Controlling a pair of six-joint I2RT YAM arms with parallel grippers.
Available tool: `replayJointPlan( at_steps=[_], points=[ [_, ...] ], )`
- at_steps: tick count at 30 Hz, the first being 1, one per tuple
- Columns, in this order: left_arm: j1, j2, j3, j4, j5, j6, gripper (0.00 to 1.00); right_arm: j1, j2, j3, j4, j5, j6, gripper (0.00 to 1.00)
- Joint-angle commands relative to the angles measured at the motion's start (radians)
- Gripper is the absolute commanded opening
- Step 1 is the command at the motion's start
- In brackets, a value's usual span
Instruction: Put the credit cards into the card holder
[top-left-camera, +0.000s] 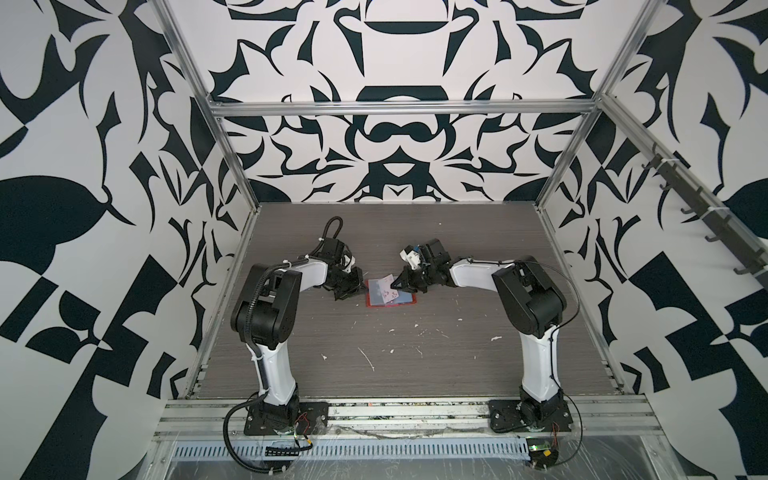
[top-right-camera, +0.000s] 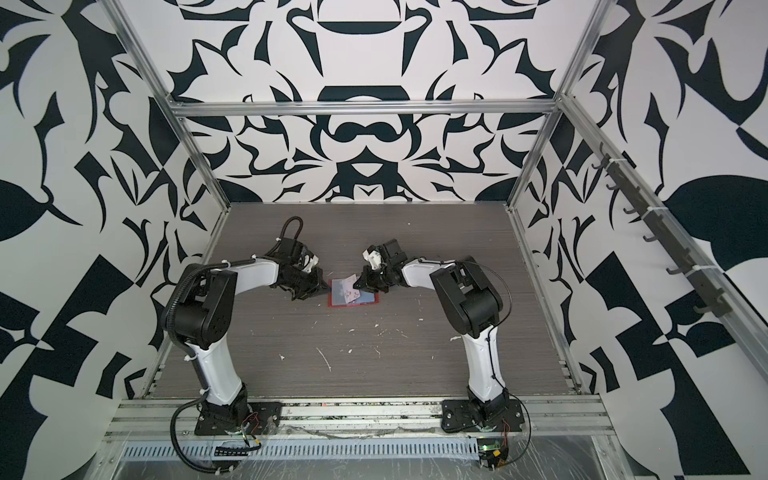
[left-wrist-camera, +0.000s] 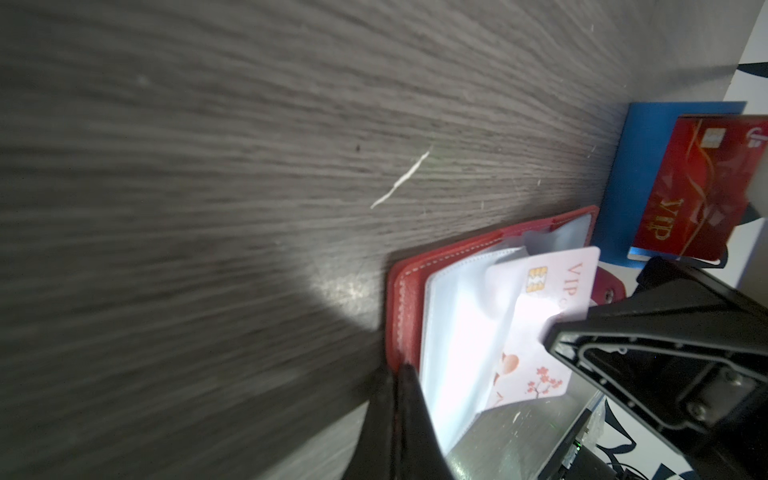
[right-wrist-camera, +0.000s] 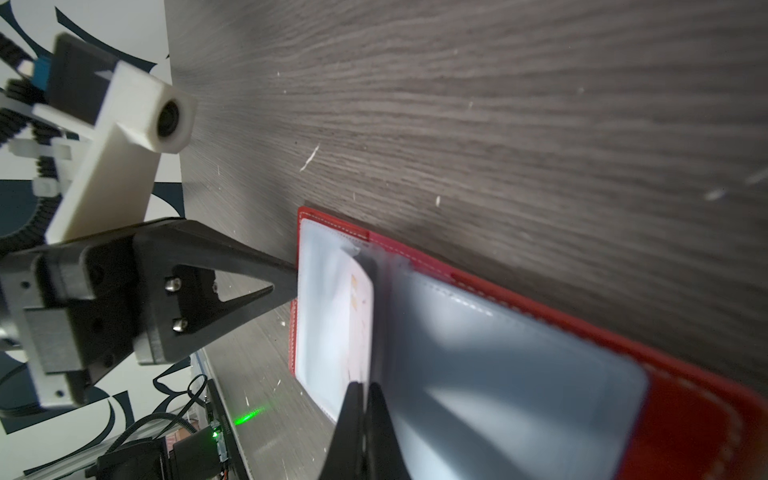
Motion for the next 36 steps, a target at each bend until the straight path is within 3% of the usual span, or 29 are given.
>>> replayJointPlan(
  at_steps=[1,7,14,27,36],
  points=[
    [0.002,0.033,-0.044,-0.051,-0.077,0.003,0.00,0.019,0.002,-0.033,-0.044,0.075,-0.005,0.00],
    [0.001,0.029,-0.045,-0.052,-0.083,0.003,0.00,0.029,-0.003,-0.024,-0.103,0.110,-0.039,0.05],
    [0.001,0.030,-0.048,-0.051,-0.090,0.005,0.00,0.059,-0.038,0.014,-0.226,0.218,-0.099,0.32],
    [0.001,0.026,-0.044,-0.054,-0.083,0.009,0.00,0.136,-0.067,0.146,-0.437,0.427,-0.206,0.66],
    [0.001,0.029,-0.036,-0.061,-0.081,0.013,0.00,0.169,-0.113,0.160,-0.435,0.522,-0.222,0.67]
  ],
)
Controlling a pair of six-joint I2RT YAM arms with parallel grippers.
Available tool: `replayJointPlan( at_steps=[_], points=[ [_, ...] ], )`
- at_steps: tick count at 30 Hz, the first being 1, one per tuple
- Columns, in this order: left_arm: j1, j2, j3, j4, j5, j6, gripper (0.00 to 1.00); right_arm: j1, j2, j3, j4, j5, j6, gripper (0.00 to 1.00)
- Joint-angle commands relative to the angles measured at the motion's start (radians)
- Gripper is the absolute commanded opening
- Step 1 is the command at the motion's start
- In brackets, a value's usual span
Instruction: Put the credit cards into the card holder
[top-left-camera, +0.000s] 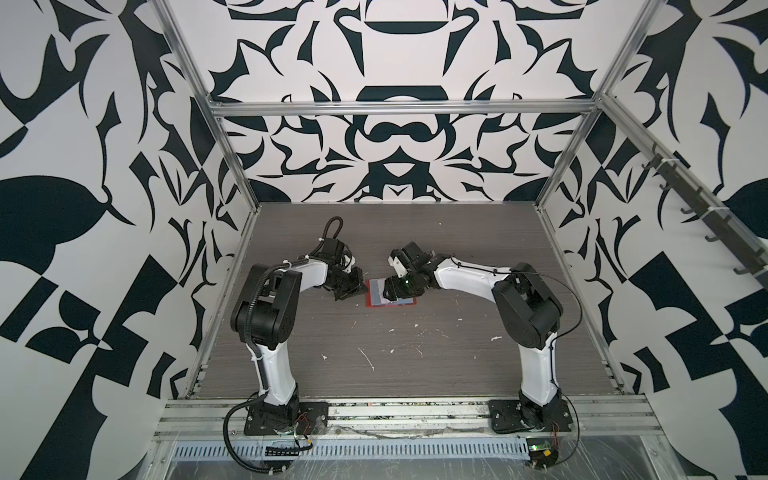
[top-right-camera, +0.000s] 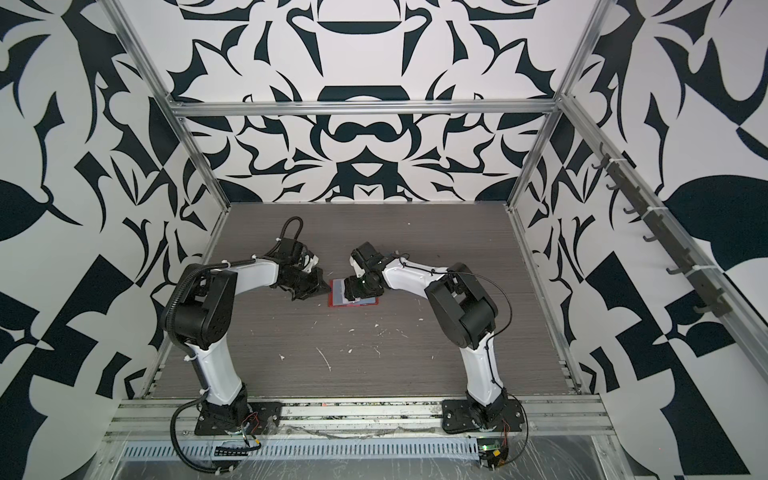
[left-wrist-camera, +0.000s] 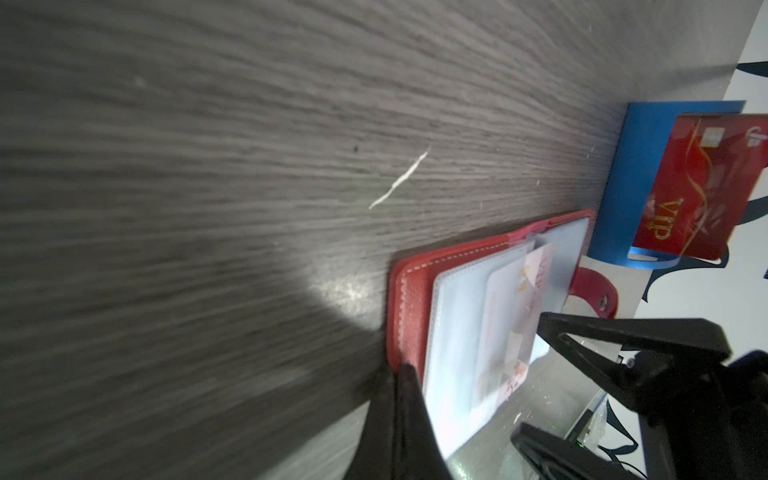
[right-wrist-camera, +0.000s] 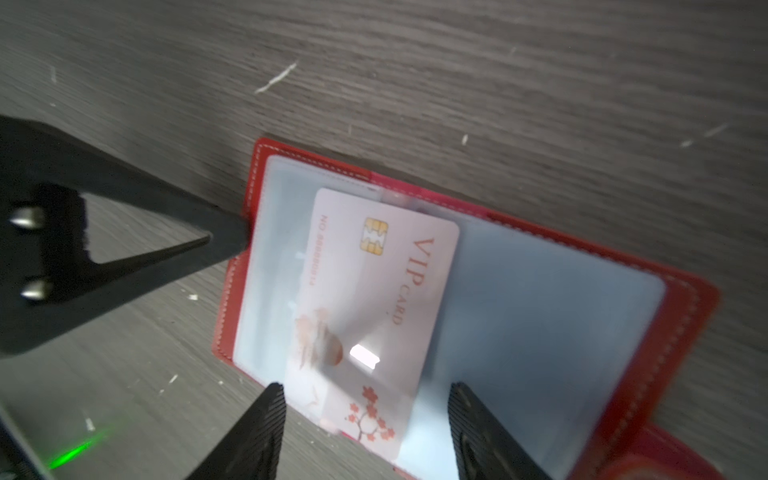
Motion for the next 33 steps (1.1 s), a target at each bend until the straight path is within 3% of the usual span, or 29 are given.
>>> replayJointPlan(
  at_steps=[1,5,12,15,25,33],
  points=[
    [0.001,0.029,-0.033,-0.067,-0.079,0.012,0.00,0.005,-0.063,0.010,-0.044,0.086,-0.013,0.65],
    [0.002,0.031,-0.032,-0.068,-0.080,0.014,0.00,0.005,-0.070,0.009,-0.044,0.124,0.000,0.54],
    [0.001,0.034,-0.034,-0.069,-0.083,0.015,0.00,0.007,-0.041,0.045,-0.085,0.166,0.005,0.21],
    [0.001,0.035,-0.033,-0.070,-0.082,0.015,0.00,0.007,-0.010,0.078,-0.125,0.187,0.006,0.12],
    [0.003,0.030,-0.034,-0.070,-0.082,0.017,0.00,0.009,0.068,0.154,-0.190,0.209,0.011,0.05],
    [0.001,0.030,-0.035,-0.070,-0.073,0.018,0.00,0.013,0.119,0.191,-0.190,0.116,0.007,0.04]
  ],
)
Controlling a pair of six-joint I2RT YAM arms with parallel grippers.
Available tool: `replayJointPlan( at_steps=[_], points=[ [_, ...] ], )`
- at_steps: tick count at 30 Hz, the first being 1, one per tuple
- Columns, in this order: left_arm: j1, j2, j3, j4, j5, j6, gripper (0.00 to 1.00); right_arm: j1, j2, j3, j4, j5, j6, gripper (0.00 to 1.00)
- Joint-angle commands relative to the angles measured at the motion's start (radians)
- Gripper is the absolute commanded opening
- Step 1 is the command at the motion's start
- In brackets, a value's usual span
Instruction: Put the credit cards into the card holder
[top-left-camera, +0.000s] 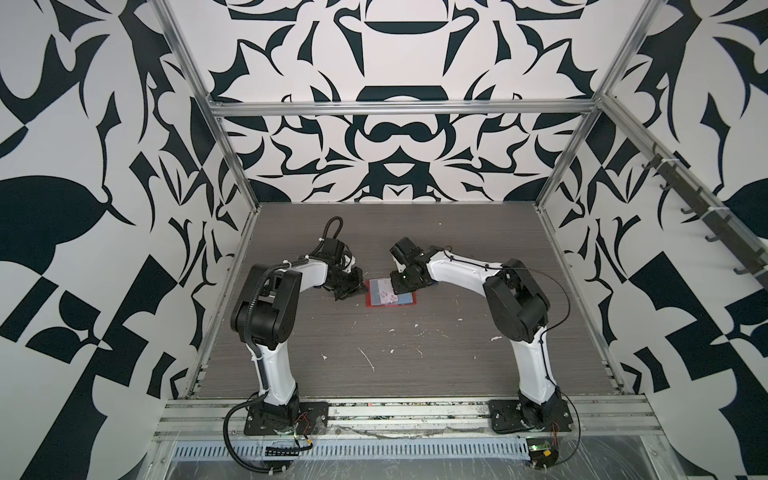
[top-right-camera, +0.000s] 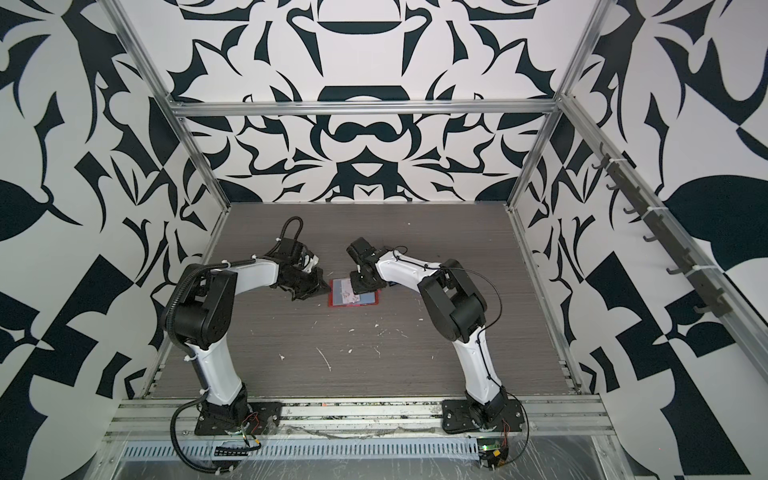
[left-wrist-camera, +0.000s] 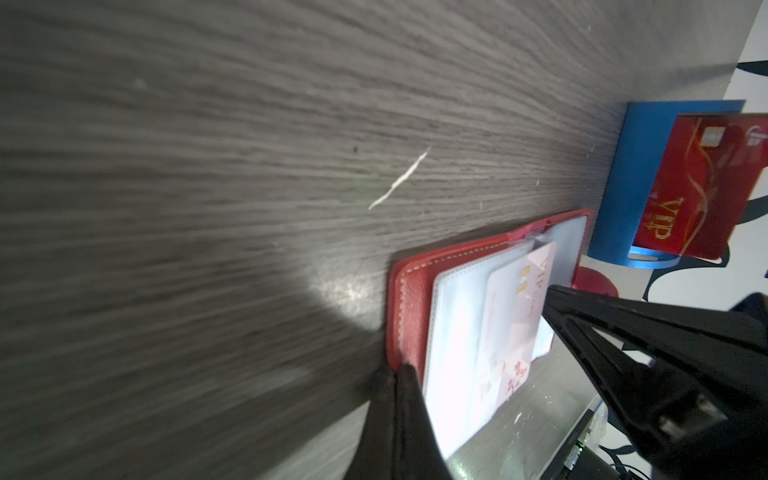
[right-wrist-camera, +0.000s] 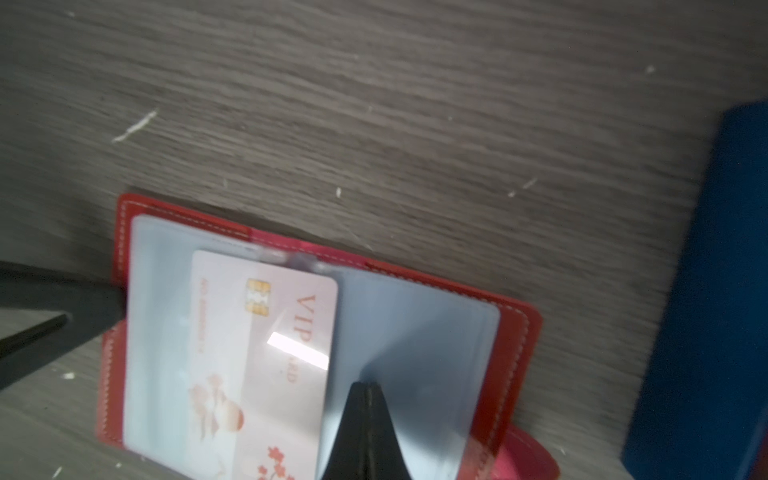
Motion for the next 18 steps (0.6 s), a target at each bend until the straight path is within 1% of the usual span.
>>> replayJointPlan(
  at_steps=[1,12,18],
  points=[
    [0.002,0.031,-0.035,-0.069,-0.073,0.017,0.00,0.008,0.017,0.024,-0.023,-0.060,0.002,0.04],
    [0.001,0.034,-0.029,-0.069,-0.062,0.017,0.00,0.009,0.023,0.003,0.068,-0.206,0.022,0.02],
    [0.002,0.030,-0.030,-0.070,-0.061,0.020,0.00,0.008,0.009,-0.015,0.117,-0.261,0.035,0.03]
  ],
)
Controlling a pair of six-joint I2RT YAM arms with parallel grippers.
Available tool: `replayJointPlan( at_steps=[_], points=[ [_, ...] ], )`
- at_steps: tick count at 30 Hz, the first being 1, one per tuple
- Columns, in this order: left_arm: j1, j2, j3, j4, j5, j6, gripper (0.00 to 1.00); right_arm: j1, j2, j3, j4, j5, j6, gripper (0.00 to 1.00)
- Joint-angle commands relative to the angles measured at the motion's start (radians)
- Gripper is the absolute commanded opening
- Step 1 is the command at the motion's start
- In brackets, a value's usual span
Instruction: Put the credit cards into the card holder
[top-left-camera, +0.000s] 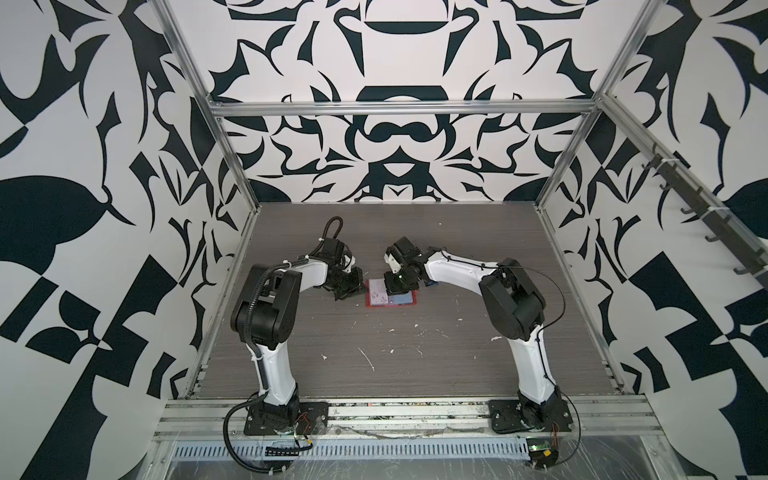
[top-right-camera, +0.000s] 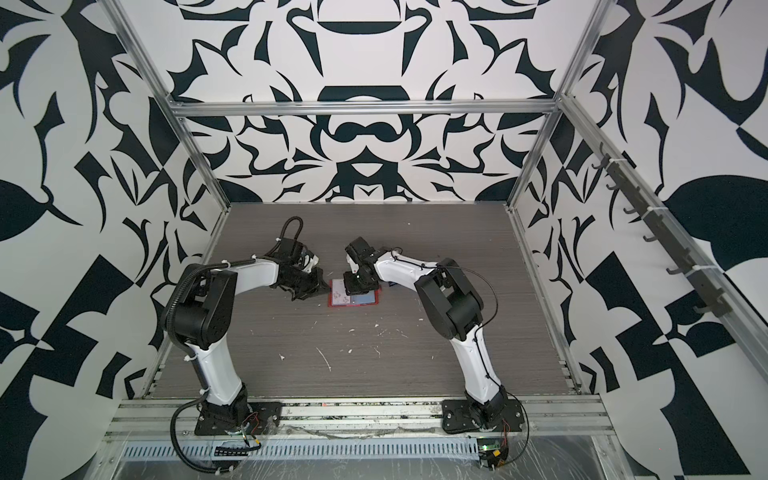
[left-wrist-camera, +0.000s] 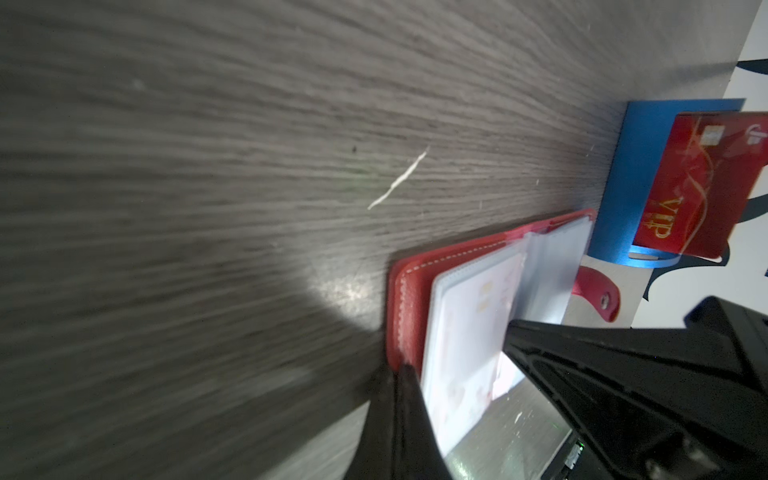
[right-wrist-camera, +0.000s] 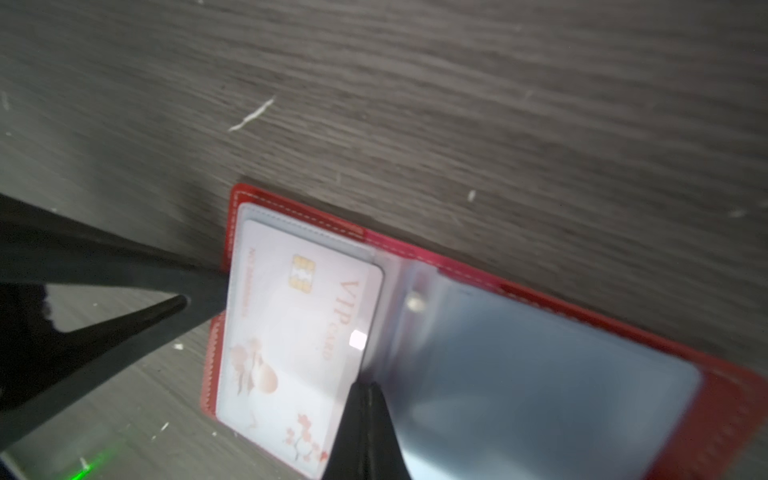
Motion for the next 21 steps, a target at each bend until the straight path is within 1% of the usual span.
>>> replayJointPlan(
  at_steps=[1,3,7,9,11,15,18,20,21],
  points=[
    [0.002,0.030,-0.028,-0.072,-0.063,0.017,0.00,0.008,-0.022,-0.019,0.044,-0.061,0.017,0.03],
    [0.002,0.032,-0.022,-0.080,-0.065,0.020,0.00,0.008,-0.043,-0.035,0.052,-0.045,0.017,0.03],
    [0.001,0.019,0.007,-0.118,-0.087,0.037,0.00,0.007,-0.098,-0.067,0.023,0.076,0.012,0.04],
    [0.002,0.005,0.031,-0.158,-0.118,0.055,0.00,0.007,-0.128,-0.088,0.008,0.133,0.003,0.03],
    [0.001,-0.012,0.055,-0.197,-0.149,0.070,0.01,0.003,-0.153,-0.108,-0.004,0.165,0.001,0.02],
    [0.001,-0.062,0.092,-0.251,-0.200,0.084,0.14,-0.009,-0.175,-0.142,-0.020,0.206,0.002,0.01],
    [-0.001,-0.100,0.102,-0.262,-0.191,0.083,0.28,-0.014,-0.182,-0.167,-0.019,0.227,0.008,0.00],
    [-0.013,-0.115,0.108,-0.261,-0.183,0.084,0.35,-0.019,-0.176,-0.177,-0.012,0.213,0.010,0.00],
    [-0.020,-0.120,0.112,-0.260,-0.177,0.087,0.37,-0.020,-0.171,-0.179,-0.009,0.200,0.010,0.00]
  ],
)
